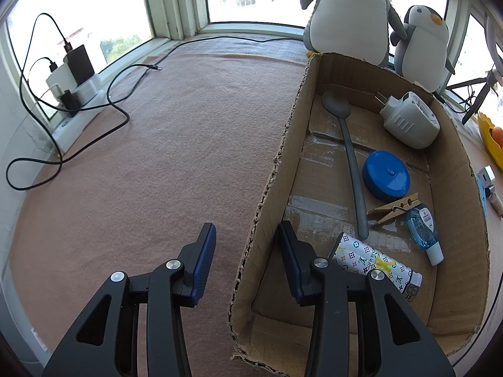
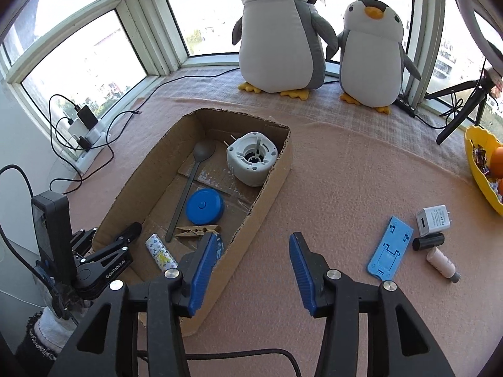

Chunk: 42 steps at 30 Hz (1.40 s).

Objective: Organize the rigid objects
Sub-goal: 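Move the right gripper to the blue phone stand and grasp it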

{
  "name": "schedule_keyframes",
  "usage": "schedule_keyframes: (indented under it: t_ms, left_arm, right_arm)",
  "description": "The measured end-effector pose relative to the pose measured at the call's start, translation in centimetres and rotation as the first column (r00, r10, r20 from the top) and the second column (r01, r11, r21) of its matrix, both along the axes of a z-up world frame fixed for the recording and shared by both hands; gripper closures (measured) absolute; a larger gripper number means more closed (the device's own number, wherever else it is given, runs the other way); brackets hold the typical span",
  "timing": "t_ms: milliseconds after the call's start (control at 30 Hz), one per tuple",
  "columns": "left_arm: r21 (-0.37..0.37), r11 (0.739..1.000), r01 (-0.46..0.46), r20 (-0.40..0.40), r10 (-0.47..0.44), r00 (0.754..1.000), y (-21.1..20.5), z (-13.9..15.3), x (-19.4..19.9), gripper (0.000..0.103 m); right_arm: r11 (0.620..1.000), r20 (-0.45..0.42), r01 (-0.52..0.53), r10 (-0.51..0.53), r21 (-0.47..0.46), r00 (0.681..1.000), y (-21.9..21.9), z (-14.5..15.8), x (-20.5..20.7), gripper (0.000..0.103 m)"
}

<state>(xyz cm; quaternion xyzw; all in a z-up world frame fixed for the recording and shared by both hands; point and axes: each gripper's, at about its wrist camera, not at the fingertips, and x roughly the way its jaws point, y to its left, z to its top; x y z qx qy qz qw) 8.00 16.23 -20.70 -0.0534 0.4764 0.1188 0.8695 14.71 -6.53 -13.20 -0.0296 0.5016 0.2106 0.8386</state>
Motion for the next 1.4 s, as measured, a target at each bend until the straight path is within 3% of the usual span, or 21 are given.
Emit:
schedule_keyframes:
  t_ms: [167,333,533,833,1200,1400]
  left_arm:
    - [0.001,1.0,0.001,0.0,-0.001,1.0,0.1,0.0,0.0,0.064]
    - [0.001,1.0,0.001,0.0,-0.001,1.0,0.1,0.0,0.0,0.064]
    - [0.0,1.0,0.001,0.0,-0.001,1.0,0.1,0.0,0.0,0.064]
    - [-0.002,1.0,0.001,0.002,-0.001,1.0,0.2,0.0,0.0,0.064]
    - [-0.003,1.0,0.001,0.002,-0.001,1.0,0.2,0.0,0.0,0.064]
    - [-0.002,1.0,0.001,0.002,-0.001,1.0,0.3,0.0,-0.1,0.064]
  right_arm:
    - [0.99,-0.047,0.14,-0.14,-0.003,0.989,-4.9,-1.1,2.0,0.059]
    - [0.963,-0.138,0.271,-0.268,0.004,0.954,-9.2,-2.8,4.0,0.059]
    - [0.938,-0.224,0.346,-0.336,0.005,0.915,-11.6,-4.7,6.0,0.059]
    - [0.921,-0.275,0.381,-0.387,-0.075,0.88,-12.0,-7.7,8.0,0.059]
    - [0.928,-0.259,0.34,-0.369,-0.153,0.892,-11.1,-8.6,8.9,0.059]
    - [0.932,-0.235,0.302,-0.344,-0.2,0.909,-10.6,-8.7,8.8,0.066]
